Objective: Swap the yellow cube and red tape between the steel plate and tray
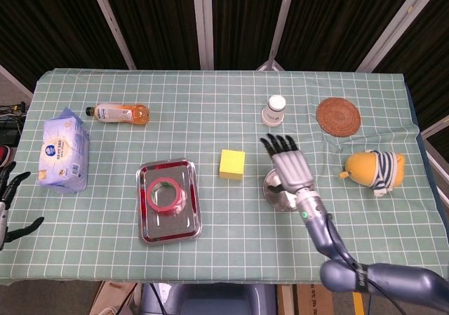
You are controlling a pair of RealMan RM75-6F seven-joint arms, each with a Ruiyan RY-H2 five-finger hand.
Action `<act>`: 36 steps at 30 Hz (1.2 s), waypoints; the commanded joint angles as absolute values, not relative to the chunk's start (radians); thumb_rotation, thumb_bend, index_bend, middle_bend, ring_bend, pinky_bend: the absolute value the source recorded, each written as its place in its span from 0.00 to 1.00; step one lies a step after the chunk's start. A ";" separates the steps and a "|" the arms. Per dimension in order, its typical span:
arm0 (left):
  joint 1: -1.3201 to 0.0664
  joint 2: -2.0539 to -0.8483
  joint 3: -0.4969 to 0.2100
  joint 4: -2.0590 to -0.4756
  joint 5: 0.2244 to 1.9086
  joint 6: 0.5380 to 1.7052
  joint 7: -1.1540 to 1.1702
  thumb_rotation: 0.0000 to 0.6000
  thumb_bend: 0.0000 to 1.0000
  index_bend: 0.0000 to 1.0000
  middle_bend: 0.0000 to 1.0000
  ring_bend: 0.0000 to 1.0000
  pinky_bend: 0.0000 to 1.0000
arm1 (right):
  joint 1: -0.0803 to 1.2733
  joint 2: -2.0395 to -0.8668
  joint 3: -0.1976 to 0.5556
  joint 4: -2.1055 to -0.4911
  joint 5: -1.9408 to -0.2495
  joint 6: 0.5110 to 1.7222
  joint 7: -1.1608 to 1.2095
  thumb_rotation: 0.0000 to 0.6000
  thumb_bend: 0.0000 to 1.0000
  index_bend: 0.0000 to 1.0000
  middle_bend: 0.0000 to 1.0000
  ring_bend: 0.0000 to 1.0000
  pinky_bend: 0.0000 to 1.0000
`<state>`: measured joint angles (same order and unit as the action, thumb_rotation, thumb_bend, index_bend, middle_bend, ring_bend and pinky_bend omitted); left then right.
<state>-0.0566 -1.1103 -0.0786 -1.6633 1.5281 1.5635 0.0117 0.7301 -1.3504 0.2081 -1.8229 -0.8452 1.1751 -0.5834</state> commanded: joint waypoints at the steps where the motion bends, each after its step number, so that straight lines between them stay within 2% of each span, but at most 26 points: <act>1: -0.093 -1.102 -0.075 -1.687 1.527 1.499 0.015 1.00 0.16 0.17 0.00 0.00 0.09 | 0.527 -1.182 0.071 -1.921 -1.059 1.320 -0.415 1.00 0.02 0.00 0.00 0.00 0.00; 5: -0.150 -1.085 -0.090 -1.718 1.526 1.422 0.029 1.00 0.14 0.17 0.00 0.00 0.08 | 0.419 -1.125 -0.018 -1.907 -1.177 1.386 -0.304 1.00 0.02 0.00 0.00 0.00 0.00; 9: -0.261 -1.053 -0.122 -1.781 1.478 1.250 0.070 1.00 0.12 0.17 0.00 0.00 0.08 | 0.302 -1.130 -0.084 -1.815 -1.333 1.498 -0.149 1.00 0.02 0.00 0.00 0.00 0.00; 13: -0.363 -1.052 -0.160 -1.821 1.387 1.100 0.142 1.00 0.10 0.16 0.00 0.00 0.08 | 0.231 -1.158 -0.089 -1.733 -1.368 1.566 -0.087 1.00 0.02 0.00 0.00 0.00 0.00; 20: -0.514 -1.138 -0.182 -1.830 1.213 0.915 0.312 1.00 0.05 0.16 0.00 0.00 0.08 | 0.203 -1.167 -0.062 -1.680 -1.345 1.534 -0.021 1.00 0.02 0.00 0.00 0.00 0.00; 27: -0.601 -1.240 -0.165 -1.796 1.087 0.859 0.421 1.00 0.00 0.14 0.00 0.00 0.08 | 0.185 -1.175 -0.033 -1.676 -1.341 1.525 -0.033 1.00 0.02 0.00 0.00 0.00 0.00; 34: -0.617 -1.247 -0.129 -1.794 1.086 0.849 0.412 1.00 0.00 0.13 0.00 0.00 0.07 | 0.170 -1.174 -0.014 -1.681 -1.346 1.515 -0.039 1.00 0.02 0.00 0.00 0.00 0.00; 36: -0.656 -1.323 -0.136 -1.750 1.058 0.829 0.436 1.00 0.00 0.13 0.00 0.00 0.07 | 0.166 -1.172 -0.010 -1.683 -1.346 1.509 -0.040 1.00 0.02 0.00 0.00 0.00 0.00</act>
<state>-0.6215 -1.2589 -0.1287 -1.7887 1.0817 0.8449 0.4162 0.1672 -1.1729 -0.0112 -1.6820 -1.3458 1.5113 -0.0396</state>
